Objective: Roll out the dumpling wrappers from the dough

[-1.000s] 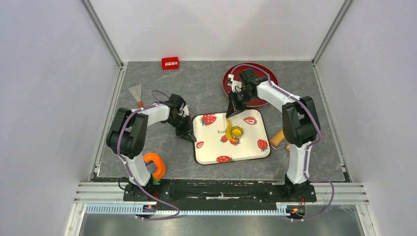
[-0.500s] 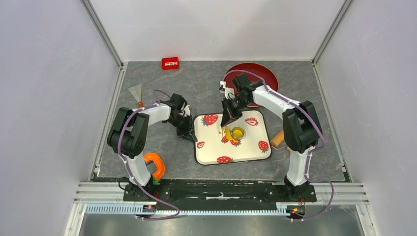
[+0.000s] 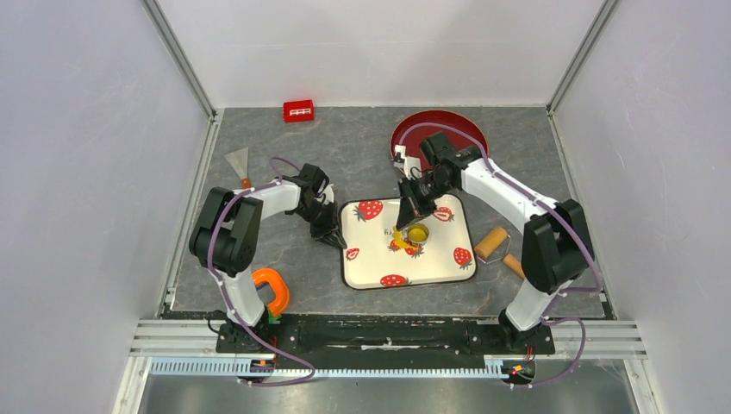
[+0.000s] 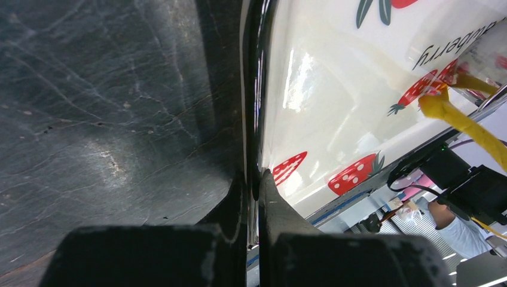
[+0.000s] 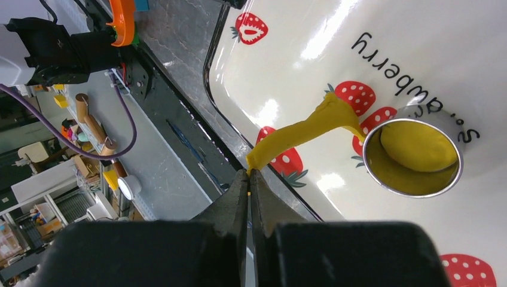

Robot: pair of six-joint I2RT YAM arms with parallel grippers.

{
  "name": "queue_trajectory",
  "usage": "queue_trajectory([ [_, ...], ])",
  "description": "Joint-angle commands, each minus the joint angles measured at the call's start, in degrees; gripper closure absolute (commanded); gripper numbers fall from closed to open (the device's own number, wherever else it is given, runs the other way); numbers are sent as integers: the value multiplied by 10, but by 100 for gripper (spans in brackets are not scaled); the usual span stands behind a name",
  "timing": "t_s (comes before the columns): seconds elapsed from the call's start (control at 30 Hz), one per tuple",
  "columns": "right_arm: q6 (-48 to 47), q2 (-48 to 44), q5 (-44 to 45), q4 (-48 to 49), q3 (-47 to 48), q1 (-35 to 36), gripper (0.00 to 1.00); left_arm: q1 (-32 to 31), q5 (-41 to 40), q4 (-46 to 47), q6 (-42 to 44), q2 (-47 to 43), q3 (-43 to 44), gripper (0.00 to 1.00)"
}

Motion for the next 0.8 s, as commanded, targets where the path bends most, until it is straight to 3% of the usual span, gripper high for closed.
queue_trajectory([
  [0.0,0,-50,7,-7,-6,1,97,-14,-71,-1,44,32,-6,98],
  [0.43,22,-96,30,-21,50,-6,97,-19,-75,-2,42,30,-7,98],
  [0.77,19,-92,34,-22,113,-95,97,-19,-77,-1,44,28,-8,98],
])
